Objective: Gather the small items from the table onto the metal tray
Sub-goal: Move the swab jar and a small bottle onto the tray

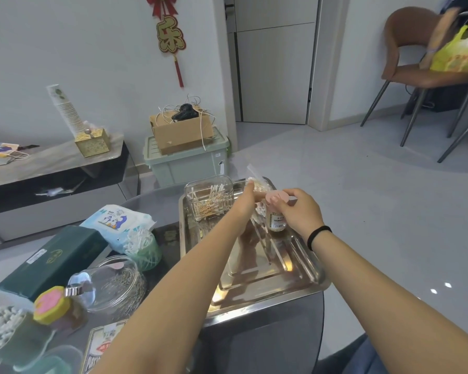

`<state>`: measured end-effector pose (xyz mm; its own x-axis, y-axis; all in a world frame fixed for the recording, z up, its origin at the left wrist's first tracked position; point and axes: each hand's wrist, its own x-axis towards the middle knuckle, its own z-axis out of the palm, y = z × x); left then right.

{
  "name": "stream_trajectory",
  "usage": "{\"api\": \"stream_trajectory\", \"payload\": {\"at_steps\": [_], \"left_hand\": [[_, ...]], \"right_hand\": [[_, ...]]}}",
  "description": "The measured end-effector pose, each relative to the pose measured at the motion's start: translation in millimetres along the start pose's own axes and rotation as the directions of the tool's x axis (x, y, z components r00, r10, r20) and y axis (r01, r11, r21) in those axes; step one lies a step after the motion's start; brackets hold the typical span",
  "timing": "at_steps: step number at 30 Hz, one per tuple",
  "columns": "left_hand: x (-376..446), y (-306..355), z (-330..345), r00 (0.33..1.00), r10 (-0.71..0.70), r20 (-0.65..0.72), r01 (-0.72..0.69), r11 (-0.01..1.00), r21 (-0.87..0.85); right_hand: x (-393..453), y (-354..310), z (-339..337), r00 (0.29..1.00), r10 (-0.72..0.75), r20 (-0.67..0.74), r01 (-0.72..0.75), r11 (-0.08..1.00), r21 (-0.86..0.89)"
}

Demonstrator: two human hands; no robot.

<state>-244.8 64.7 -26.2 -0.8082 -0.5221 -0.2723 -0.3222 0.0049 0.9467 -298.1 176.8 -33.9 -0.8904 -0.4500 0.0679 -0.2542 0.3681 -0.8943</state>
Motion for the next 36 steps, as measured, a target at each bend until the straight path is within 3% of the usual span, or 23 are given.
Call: {"api": "stream_trajectory", "payload": {"at_steps": [6, 15, 21, 28, 30, 36], "left_hand": [[-2, -13, -4, 0.994, 0.009, 0.111, -0.014, 0.999, 0.048], [-15, -11, -7, 0.999, 0.049, -0.019, -0.047, 0.994, 0.094], [-38, -8, -18, 0.991, 0.085, -0.102, -0.070, 0.988, 0.140], [-102, -14, -62, 0.933, 0.271, -0.238, -0.201, 0.939, 0.281], [-126, -24, -77, 0.920, 0.281, -0.275, -0.191, 0.931, 0.312], [-194, -42, -129, 0.856, 0.326, -0.401, -0.113, 0.876, 0.470]], "right_hand": [[-3, -3, 11, 0.997, 0.037, 0.065, -0.033, 0.998, -0.060], [-4, -4, 16, 0.996, -0.015, 0.084, 0.032, 0.980, -0.199], [-17, -17, 17, 0.981, -0.183, 0.070, 0.195, 0.935, -0.295], [-64, -54, 33, 0.900, -0.372, 0.226, 0.379, 0.925, 0.013], [-77, -63, 47, 0.870, -0.400, 0.288, 0.383, 0.916, 0.117], [-110, -83, 92, 0.799, -0.456, 0.392, 0.415, 0.890, 0.190]]}}
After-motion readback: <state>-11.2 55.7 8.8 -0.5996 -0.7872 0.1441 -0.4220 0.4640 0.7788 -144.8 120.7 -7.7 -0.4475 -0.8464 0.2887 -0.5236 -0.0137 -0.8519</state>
